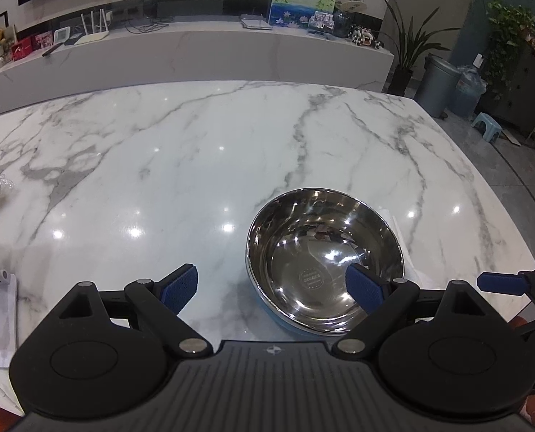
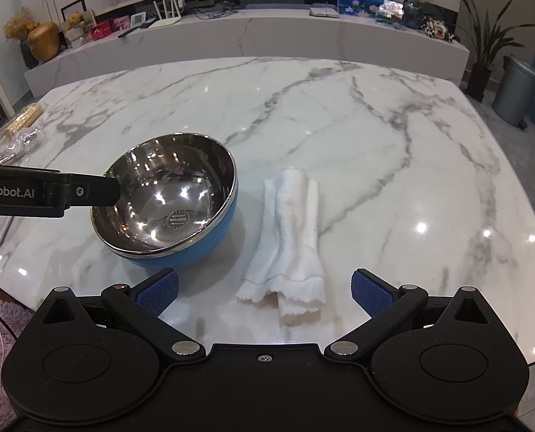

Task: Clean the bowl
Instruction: 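Move the right tool toward the white cloth beside the bowl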

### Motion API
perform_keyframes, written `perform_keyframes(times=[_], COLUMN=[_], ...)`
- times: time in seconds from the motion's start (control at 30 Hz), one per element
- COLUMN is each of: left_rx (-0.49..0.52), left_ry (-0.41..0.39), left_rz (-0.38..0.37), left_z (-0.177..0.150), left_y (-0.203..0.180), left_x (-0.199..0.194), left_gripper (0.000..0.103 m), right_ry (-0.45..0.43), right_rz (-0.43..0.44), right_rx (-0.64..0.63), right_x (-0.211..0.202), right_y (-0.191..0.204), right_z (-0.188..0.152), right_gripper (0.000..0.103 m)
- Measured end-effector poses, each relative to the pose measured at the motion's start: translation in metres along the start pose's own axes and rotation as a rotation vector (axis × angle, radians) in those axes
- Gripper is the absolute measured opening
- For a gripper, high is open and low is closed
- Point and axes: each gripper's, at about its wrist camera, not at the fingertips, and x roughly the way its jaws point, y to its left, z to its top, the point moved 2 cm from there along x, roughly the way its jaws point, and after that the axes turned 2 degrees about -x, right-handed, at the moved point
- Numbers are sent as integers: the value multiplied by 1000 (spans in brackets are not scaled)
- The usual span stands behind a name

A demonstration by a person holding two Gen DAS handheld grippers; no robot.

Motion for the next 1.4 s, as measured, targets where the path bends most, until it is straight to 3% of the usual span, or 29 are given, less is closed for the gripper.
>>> perform_keyframes(times=[0.43, 1.07, 1.3, 1.4], left_rx=[2, -11, -15, -23], left_ry=[21, 51, 56, 53], left_rz=[15, 21, 21, 20], left_z=[-2, -5, -5, -5], left_y=[2, 5, 8, 10], left_x=[1, 6, 7, 7], left_gripper=[90, 90, 90, 90], right_ry=[10, 7, 11, 11], right_rz=[-12, 8, 13, 13], right_rx=[30, 7, 5, -1], right_x=[-8, -5, 5, 13], right_y=[18, 13, -5, -20], right_z=[-12, -11, 0, 9], right_gripper=[102, 102, 102, 97])
